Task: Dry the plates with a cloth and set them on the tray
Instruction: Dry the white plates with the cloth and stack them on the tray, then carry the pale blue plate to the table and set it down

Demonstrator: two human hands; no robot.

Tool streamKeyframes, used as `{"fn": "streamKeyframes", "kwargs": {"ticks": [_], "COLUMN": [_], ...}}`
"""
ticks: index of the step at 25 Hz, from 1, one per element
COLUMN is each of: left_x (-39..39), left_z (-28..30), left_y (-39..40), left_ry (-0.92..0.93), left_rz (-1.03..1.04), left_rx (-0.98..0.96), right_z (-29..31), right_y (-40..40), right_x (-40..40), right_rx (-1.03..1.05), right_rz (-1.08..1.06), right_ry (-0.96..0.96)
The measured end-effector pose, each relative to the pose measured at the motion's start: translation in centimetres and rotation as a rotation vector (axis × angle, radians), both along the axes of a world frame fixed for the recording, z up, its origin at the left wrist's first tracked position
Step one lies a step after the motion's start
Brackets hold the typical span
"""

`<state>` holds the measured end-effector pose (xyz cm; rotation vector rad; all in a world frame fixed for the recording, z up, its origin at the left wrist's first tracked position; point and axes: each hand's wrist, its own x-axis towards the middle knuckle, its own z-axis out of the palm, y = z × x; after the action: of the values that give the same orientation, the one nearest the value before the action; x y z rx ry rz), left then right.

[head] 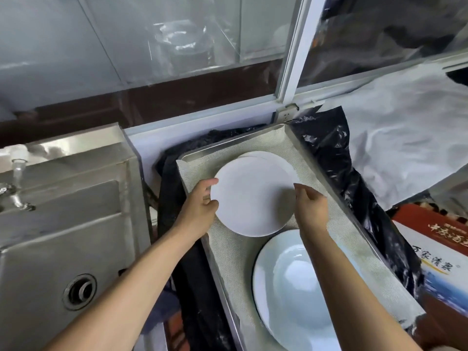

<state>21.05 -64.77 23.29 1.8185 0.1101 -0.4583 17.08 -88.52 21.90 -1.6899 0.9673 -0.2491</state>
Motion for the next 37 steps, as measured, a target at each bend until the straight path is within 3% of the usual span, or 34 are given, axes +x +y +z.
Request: {"fn": "streamKeyframes", "kwargs": {"ticks": [10,17,24,30,37], "left_x": [2.6,1.4,-4.9,-13.3,-20.0], "left_z": [-3.2,-2.3,-1.3,-1.8,-3.0], "left_y": [-3.2,-3.0,-1.8,-1.3,-3.5], "left_ry": [0.029,0.050,0.010,0.064,0.146], "left_rz": [-0.002,-0.066,-0.106,-0.211,-0.217], "left_rx": [0.050,0.151,0.065,0.093,0.151], "right_z": [-1.5,-1.3,0.7,0.2,-1.8], "right_y": [-2.7,-2.8,-1.1,-0.8,-3.3], "right_x": [3.4,2.6,-5.3,-14.9,-20.2], "right_rx": [-0.170,-0.236,-0.230,-0.245,-0.332], "right_rz": [0.058,0.148,0.098,0.028,0.061], "right_ry": [-0.019,-0.005,0.065,0.129,0.113]}}
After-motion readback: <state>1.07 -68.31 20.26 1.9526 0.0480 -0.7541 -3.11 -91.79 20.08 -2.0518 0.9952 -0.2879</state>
